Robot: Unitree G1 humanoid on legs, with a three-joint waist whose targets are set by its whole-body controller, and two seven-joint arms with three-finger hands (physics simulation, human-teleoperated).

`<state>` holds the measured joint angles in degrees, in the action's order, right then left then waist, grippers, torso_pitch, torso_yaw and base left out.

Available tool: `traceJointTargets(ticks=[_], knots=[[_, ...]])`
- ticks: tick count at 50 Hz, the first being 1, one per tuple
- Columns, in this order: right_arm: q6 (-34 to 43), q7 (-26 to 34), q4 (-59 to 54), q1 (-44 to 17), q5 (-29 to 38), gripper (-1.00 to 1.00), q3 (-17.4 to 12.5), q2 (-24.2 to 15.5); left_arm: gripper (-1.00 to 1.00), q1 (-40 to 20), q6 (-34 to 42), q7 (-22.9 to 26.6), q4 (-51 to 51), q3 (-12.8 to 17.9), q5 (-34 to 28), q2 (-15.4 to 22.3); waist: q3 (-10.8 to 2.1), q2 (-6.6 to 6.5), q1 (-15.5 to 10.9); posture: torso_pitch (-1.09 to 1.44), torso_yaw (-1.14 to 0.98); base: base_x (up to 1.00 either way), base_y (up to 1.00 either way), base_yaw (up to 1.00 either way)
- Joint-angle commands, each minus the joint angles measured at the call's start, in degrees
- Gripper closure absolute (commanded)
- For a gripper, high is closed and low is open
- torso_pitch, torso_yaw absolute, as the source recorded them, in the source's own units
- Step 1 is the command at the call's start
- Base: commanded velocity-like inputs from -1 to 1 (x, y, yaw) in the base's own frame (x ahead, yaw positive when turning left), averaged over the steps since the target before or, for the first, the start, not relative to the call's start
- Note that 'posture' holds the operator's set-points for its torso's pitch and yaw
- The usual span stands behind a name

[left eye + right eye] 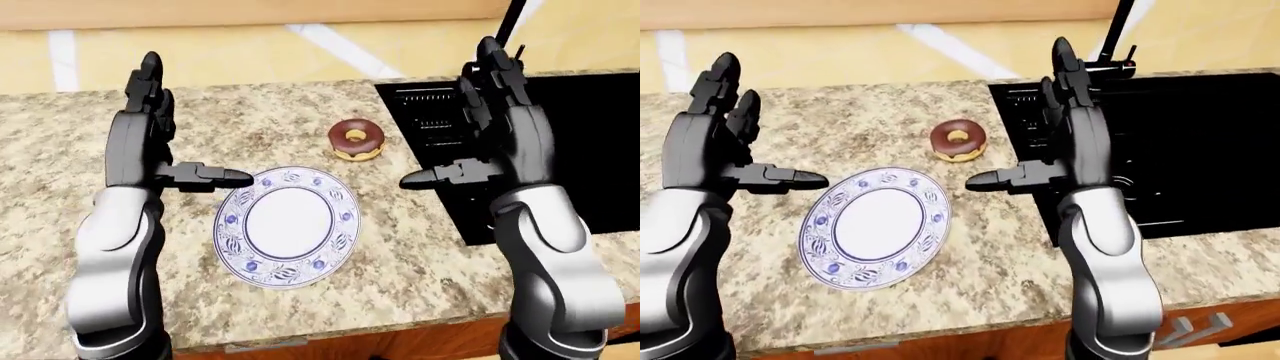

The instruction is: Place the pastries on the plates.

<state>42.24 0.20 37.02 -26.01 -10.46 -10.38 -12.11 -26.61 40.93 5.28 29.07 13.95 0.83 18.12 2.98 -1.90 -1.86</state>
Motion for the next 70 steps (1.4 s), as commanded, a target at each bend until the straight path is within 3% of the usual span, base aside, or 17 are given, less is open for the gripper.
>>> traceJointTargets(ticks=[1,4,7,12,19,20,22,27,28,31,34,36,38,39,44,60,70], knots=[[-2.6,0.09,2.29,-1.42,0.43,-1.0,-0.18,-0.59,-1.0,-2.84,-2.9,-0.05,1.19,1.49,-0.13,1.44,-1.01,-0.21,1.04,0.0,0.0,0.0,0.0,0.0],[-2.61,0.18,2.44,-1.28,0.58,-1.0,-0.33,-0.49,-1.0,-2.45,-3.05,0.05,1.31,1.55,-0.24,1.38,-1.09,0.3,0.72,0.0,0.0,0.0,0.0,0.0],[-2.74,0.27,2.47,-1.07,0.7,-1.0,-0.38,-0.37,-1.0,-2.22,-3.47,0.1,1.0,1.35,-0.51,1.24,-1.21,3.26,0.25,0.0,0.0,0.0,0.0,0.0],[-3.27,0.48,2.1,-0.73,1.09,-1.0,-0.37,-0.23,-1.0,-1.75,-3.81,0.29,0.94,1.31,-0.83,0.93,-2.01,1.67,0.47,0.0,0.0,0.0,0.0,0.0],[-4.79,1.02,1.52,0.18,1.75,-1.0,0.2,-0.06,-1.0,-1.36,-4.71,0.4,0.24,0.88,-1.59,0.45,-2.3,1.2,1.08,0.0,0.0,0.0,0.0,0.0],[-5.23,1.46,1.4,0.5,1.78,-1.0,0.3,0.12,-1.0,-1.35,-4.75,0.42,0.22,0.74,-1.75,0.33,-3.22,0.99,0.99,0.0,0.0,0.0,0.0,0.06],[-5.6,1.93,1.34,0.73,1.79,-1.0,0.26,0.36,-1.0,-1.46,-4.86,0.44,-0.06,0.61,-2.0,0.21,-2.32,1.22,0.54,0.0,0.0,0.0,0.0,0.25],[-6.32,2.25,1.11,1.28,2.13,-1.0,-0.03,0.5,-1.0,-1.69,-4.85,0.65,-0.27,0.19,-2.63,0.04,-1.65,4.81,1.04,0.0,0.0,0.0,0.0,0.63],[-6.15,2.13,1.28,1.25,2.04,-1.0,-0.13,0.59,-1.0,-1.74,-4.68,0.69,-0.11,0.27,-2.59,-0.06,-1.98,3.25,1.26,0.0,0.0,0.0,0.0,0.63],[-6.29,1.99,1.02,1.49,2.87,-1.0,0.13,0.38,-1.0,-1.65,-4.77,0.89,-0.14,0.1,-2.96,-0.21,-1.85,4.32,1.5,0.0,0.0,0.0,0.0,0.51],[-6.11,2.09,0.57,1.07,3.27,-1.0,0.13,0.58,-1.0,-2.1,-4.72,1.02,-0.45,-0.05,-3.23,-0.14,-1.29,3.26,1.83,0.0,0.0,0.0,0.02,0.0],[-6.0,2.01,0.49,0.86,3.11,-1.0,-0.01,0.63,-1.0,-2.43,-4.68,1.12,-0.66,-0.1,-3.25,-0.17,-0.97,1.76,2.35,0.0,0.0,0.0,0.0,0.0],[-5.65,1.88,0.49,0.56,2.97,-1.0,-0.03,0.6,-1.0,-2.57,-4.57,1.22,-0.64,-0.1,-3.28,-0.16,-2.09,-1.49,3.01,0.0,0.0,0.0,0.0,0.0],[-5.2,1.86,0.72,0.31,2.98,-1.0,0.14,0.47,-1.0,-2.49,-4.48,1.31,-0.46,-0.12,-3.28,-0.15,-1.07,0.35,2.61,0.0,0.0,0.0,0.0,0.0],[-2.49,1.85,2.15,-1.07,2.95,-1.0,-0.06,-0.3,-1.0,-2.0,-5.05,1.28,-0.71,0.32,-3.23,-0.13,-1.92,2.52,1.97,0.0,0.0,0.0,0.0,0.0],[13.81,5.98,-14.19,-27.58,10.97,-1.0,3.8,-7.19,-1.0,-0.35,-4.21,1.11,1.33,1.91,-1.5,0.24,-2.14,1.59,1.64,0.0,0.0,0.0,0.0,0.0],[9.72,16.84,-39.17,-44.65,22.07,-1.0,7.64,-8.15,-1.0,-1.25,-1.46,0.73,3.13,2.56,-0.15,1.42,-2.09,1.0,1.84,0.0,0.0,0.0,0.0,0.0]])
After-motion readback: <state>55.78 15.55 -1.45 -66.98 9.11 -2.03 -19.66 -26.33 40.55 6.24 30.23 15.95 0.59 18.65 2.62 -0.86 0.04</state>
